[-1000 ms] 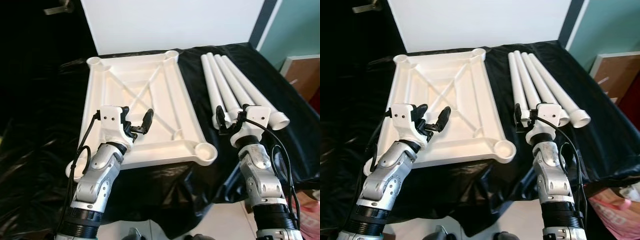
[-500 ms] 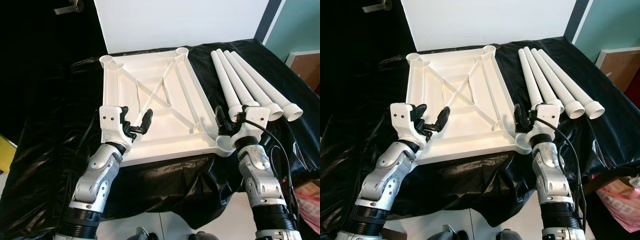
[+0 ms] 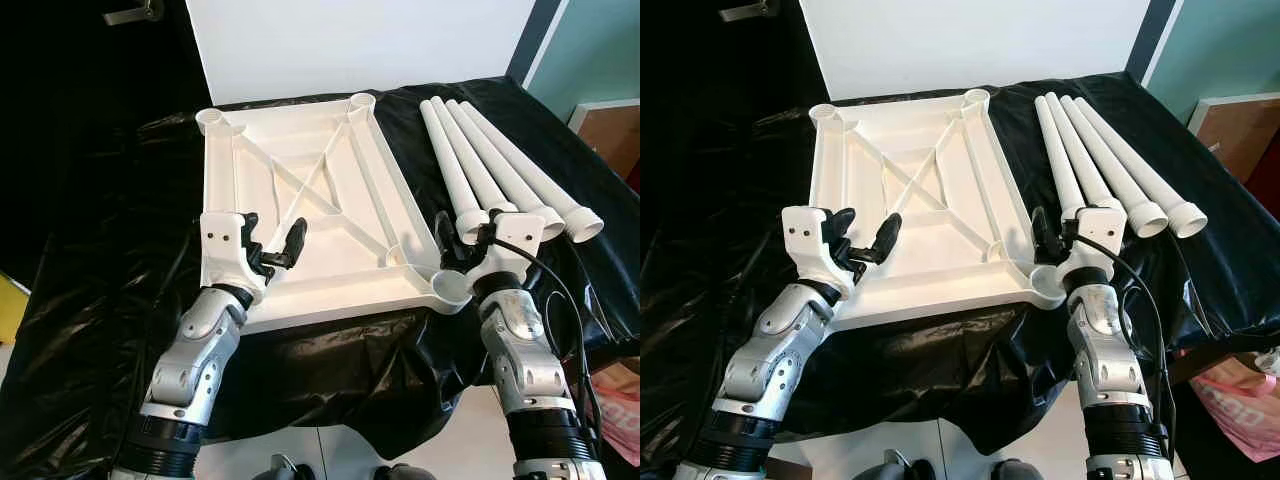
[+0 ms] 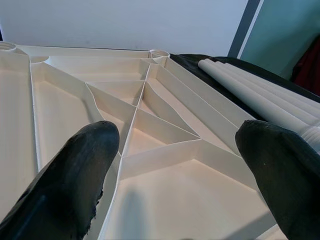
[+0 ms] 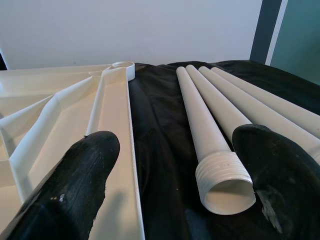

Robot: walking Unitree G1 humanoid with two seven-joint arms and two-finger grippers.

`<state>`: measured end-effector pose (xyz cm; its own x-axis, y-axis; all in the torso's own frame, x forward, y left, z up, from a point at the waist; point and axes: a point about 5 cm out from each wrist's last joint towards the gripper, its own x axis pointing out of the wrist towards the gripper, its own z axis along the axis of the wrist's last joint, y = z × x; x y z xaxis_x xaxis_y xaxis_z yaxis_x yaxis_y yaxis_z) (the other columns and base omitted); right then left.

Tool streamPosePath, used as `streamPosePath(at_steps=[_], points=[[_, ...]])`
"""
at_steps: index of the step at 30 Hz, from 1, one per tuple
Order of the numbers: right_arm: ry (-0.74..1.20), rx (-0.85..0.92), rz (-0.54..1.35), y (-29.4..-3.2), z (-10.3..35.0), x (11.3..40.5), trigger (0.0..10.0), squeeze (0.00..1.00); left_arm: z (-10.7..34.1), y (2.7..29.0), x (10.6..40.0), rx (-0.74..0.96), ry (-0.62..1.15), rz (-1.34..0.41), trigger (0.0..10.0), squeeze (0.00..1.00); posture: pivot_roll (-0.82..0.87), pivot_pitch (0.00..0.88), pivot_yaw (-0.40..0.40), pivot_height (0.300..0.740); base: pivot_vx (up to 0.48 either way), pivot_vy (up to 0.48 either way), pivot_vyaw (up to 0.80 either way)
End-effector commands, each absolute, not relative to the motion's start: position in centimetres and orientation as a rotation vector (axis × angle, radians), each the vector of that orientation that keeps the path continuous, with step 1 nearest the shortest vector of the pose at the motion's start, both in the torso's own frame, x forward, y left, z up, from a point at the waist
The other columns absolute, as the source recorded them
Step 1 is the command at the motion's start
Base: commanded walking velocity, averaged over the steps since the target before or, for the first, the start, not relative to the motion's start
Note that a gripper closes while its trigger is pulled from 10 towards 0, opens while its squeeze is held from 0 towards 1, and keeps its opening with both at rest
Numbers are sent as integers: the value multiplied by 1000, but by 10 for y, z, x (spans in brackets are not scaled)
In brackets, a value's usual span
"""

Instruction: Building children table

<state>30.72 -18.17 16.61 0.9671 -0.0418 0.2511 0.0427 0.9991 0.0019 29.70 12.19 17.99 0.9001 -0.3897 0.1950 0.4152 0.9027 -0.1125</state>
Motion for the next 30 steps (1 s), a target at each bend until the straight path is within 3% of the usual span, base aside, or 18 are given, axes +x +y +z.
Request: streamPosePath(at_steps=[1, 12, 30], points=[[-253, 1, -59, -185, 164, 306, 10000, 0, 179, 119, 295, -136, -162, -487, 10000, 0, -97, 107, 11, 740, 0, 251, 0], [-251, 6, -61, -184, 163, 305, 10000, 0, 180, 120, 294, -134, -158, -487, 10000, 0, -94, 117, 17, 740, 0, 367, 0], [-251, 9, -76, -185, 161, 305, 10000, 0, 181, 117, 295, -57, -174, -508, 10000, 0, -99, 123, 28, 740, 0, 0, 0]])
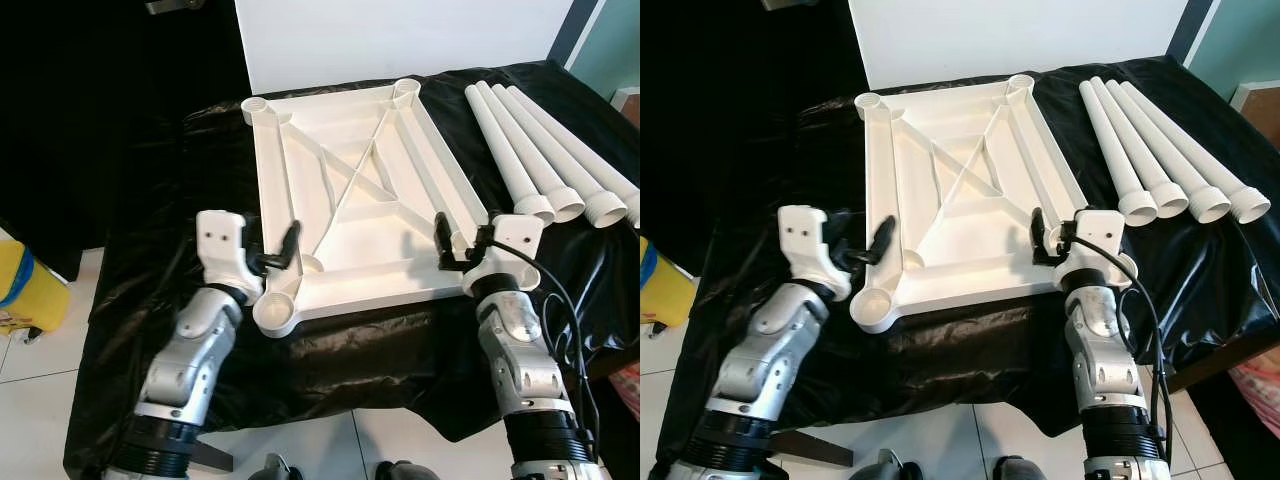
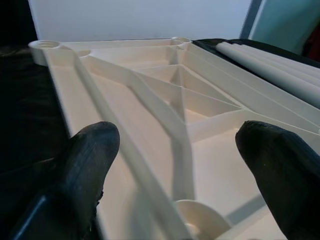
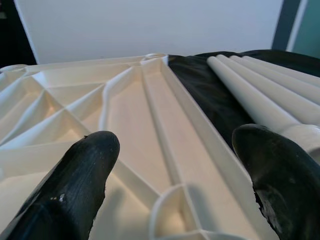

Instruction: Building children table

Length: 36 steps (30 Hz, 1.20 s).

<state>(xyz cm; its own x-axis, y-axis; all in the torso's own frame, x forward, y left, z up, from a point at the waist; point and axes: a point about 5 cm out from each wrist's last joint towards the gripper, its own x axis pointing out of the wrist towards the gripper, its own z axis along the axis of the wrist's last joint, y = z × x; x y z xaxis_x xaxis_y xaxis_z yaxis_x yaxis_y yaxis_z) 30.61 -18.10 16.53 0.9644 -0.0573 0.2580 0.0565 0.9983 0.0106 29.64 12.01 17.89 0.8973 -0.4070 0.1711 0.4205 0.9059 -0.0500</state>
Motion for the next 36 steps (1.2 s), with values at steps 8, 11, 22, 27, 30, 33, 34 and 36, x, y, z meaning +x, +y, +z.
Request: streamPosePath(at_steps=[8, 11, 22, 27, 30, 33, 34, 36], points=[[-257, 9, -100, -188, 163, 305, 10000, 0, 181, 115, 295, -52, -182, -520, 10000, 0, -102, 119, 29, 740, 0, 0, 0], [-260, 10, -106, -189, 164, 306, 10000, 0, 182, 114, 295, -48, -188, -527, 10000, 0, -104, 117, 29, 740, 0, 0, 0], [-262, 12, -108, -190, 164, 305, 10000, 0, 183, 112, 296, -48, -196, -533, 10000, 0, -109, 114, 31, 740, 0, -341, 0], [-262, 11, -107, -189, 164, 305, 10000, 0, 183, 112, 296, -50, -199, -534, 10000, 0, -109, 113, 31, 740, 0, -461, 0], [-262, 11, -106, -189, 164, 306, 10000, 0, 183, 112, 296, -51, -201, -533, 10000, 0, -109, 108, 29, 740, 0, -451, 0], [-263, 10, -102, -189, 164, 306, 10000, 0, 185, 113, 297, -72, -215, -518, 10000, 0, -109, 105, 27, 740, 0, -297, 0], [-263, 10, -102, -189, 164, 306, 10000, 0, 185, 113, 297, -72, -215, -518, 10000, 0, -109, 105, 27, 740, 0, 0, 0], [-264, 9, -98, -188, 164, 306, 10000, 0, 186, 114, 298, -78, -224, -491, 10000, 0, -108, 102, 26, 740, 0, 0, 0]])
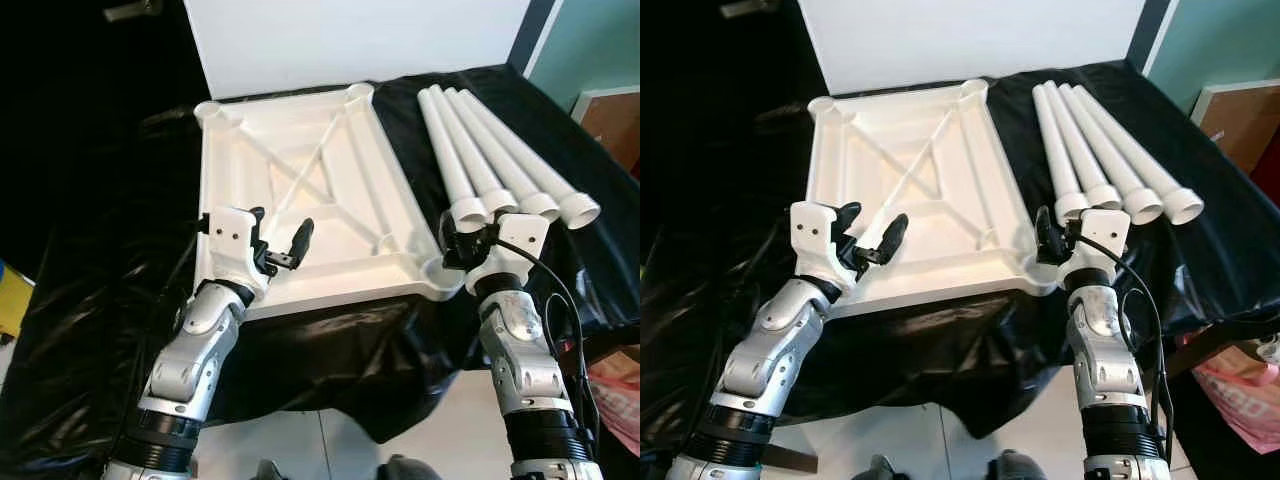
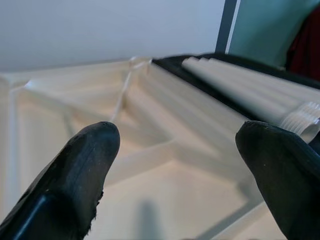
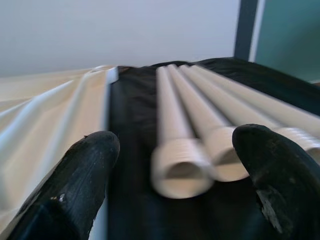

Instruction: Building children table

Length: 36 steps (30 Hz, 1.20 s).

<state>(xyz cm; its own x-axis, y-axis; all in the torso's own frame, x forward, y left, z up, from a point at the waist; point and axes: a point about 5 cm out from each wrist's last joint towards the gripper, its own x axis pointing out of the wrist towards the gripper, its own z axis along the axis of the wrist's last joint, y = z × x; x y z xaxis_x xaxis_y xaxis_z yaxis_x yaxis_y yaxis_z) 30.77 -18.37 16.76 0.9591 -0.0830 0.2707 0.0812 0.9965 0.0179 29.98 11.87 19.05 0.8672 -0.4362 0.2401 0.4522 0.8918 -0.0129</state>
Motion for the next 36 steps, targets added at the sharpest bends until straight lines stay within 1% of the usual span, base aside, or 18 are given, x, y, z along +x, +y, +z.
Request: streamPosePath(at_steps=[1, 21, 35, 36], points=[[-264, 9, -94, -187, 164, 307, 10000, 0, 186, 115, 299, -78, -225, -482, 10000, 0, -109, 100, 25, 740, 0, 0, 0], [-270, 10, -77, -184, 165, 309, 10000, 0, 184, 118, 302, -111, -207, -474, 10000, 0, -107, 82, 25, 740, 0, 0, 0], [-271, 11, -79, -184, 165, 308, 10000, 0, 184, 117, 303, -111, -201, -478, 10000, 0, -109, 82, 28, 740, 0, 411, 0], [-271, 12, -80, -184, 164, 308, 10000, 0, 184, 117, 303, -110, -201, -479, 10000, 0, -109, 82, 28, 740, 0, 0, 0]])
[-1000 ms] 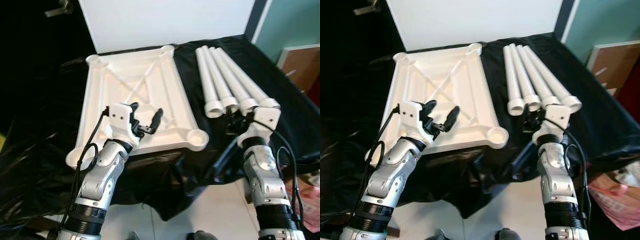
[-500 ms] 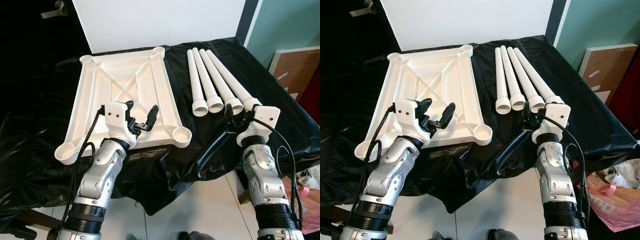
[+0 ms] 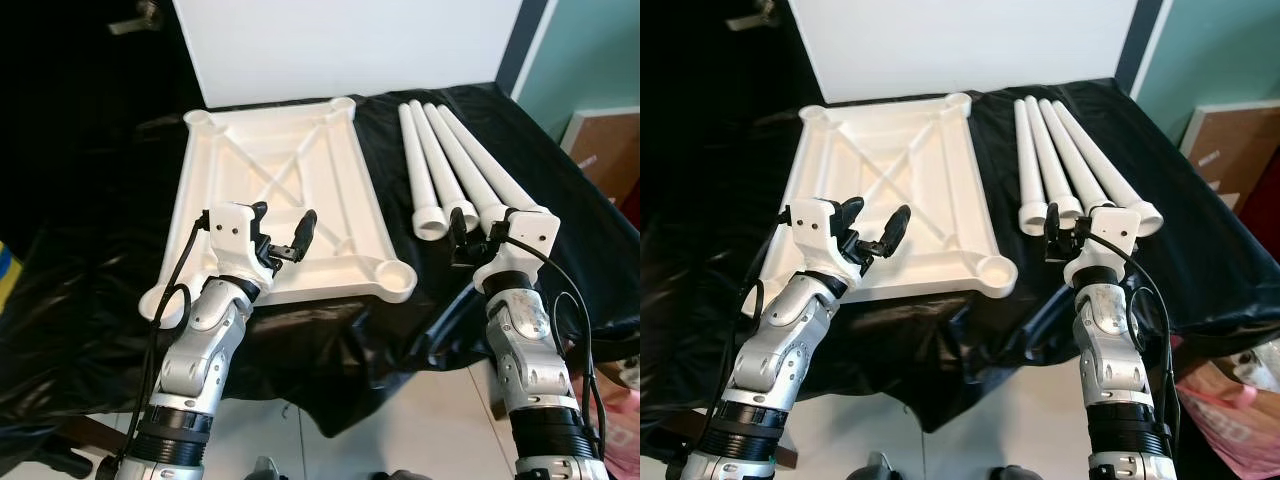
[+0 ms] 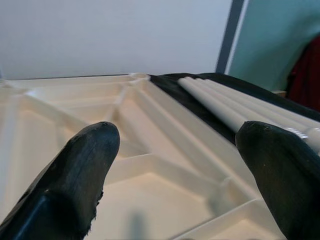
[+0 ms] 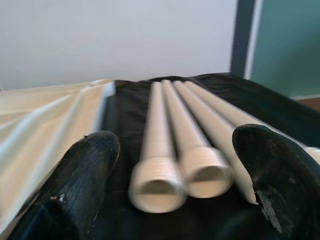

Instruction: Building children table

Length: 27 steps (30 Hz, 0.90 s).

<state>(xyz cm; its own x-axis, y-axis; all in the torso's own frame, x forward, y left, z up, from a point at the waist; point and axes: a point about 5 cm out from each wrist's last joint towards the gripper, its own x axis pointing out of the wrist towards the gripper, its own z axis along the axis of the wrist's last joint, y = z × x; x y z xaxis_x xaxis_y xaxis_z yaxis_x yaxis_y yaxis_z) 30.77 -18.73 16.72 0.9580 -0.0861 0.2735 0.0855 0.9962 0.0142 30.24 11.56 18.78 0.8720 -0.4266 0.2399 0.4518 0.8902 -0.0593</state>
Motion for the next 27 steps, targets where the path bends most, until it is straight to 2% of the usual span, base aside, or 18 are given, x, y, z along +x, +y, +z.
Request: streamPosePath(at_steps=[1, 12, 27], points=[[-269, 12, -81, -184, 164, 308, 10000, 0, 184, 117, 303, -109, -202, -480, 10000, 0, -108, 83, 28, 740, 0, 0, 0], [-265, 12, -85, -184, 162, 308, 10000, 0, 186, 116, 302, -80, -210, -484, 10000, 0, -105, 88, 30, 740, 0, 0, 0], [-246, -31, -167, -199, 164, 314, 10000, 0, 191, 101, 300, -61, -212, -567, 10000, 0, -109, 106, 33, 740, 0, 0, 0]])
